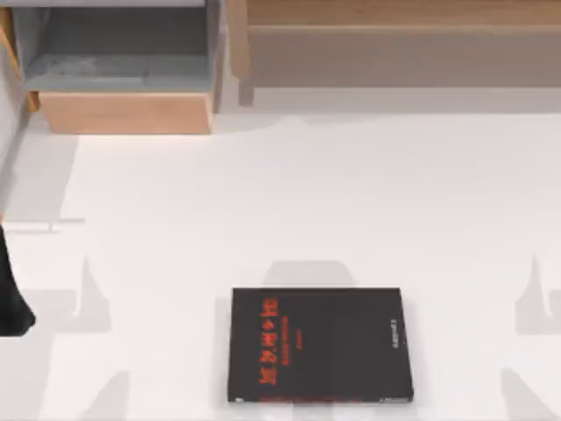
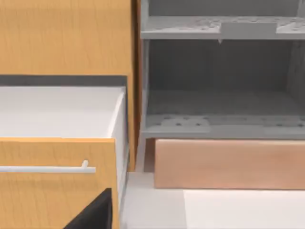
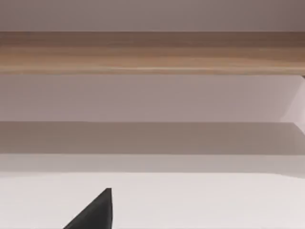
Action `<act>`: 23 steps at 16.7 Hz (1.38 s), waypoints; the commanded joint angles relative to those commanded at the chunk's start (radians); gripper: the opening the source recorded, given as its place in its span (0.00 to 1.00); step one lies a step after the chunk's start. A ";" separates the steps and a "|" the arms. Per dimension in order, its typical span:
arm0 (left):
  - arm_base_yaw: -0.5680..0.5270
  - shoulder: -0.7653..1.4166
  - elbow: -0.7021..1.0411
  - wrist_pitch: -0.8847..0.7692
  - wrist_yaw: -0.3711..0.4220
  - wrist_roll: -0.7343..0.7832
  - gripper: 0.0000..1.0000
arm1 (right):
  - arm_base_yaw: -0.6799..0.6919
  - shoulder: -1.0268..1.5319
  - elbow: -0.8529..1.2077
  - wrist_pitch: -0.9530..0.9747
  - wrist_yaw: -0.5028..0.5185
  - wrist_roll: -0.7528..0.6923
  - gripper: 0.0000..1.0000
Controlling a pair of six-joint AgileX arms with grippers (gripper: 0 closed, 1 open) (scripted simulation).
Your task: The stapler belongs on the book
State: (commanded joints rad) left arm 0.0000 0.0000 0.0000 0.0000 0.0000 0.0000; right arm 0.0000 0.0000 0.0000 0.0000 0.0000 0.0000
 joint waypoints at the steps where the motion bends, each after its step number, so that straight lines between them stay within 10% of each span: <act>1: 0.000 0.000 0.000 0.000 0.000 0.000 1.00 | 0.000 0.000 0.000 0.000 0.000 0.000 1.00; 9: 0.051 0.167 0.245 -0.167 -0.033 0.010 1.00 | 0.000 0.000 0.000 0.000 0.000 0.000 1.00; 23: 0.264 1.190 1.518 -0.955 -0.124 0.101 1.00 | 0.000 0.000 0.000 0.000 0.000 0.000 1.00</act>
State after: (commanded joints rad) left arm 0.2639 1.1898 1.5183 -0.9552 -0.1245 0.1006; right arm 0.0000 0.0000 0.0000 0.0000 0.0000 0.0000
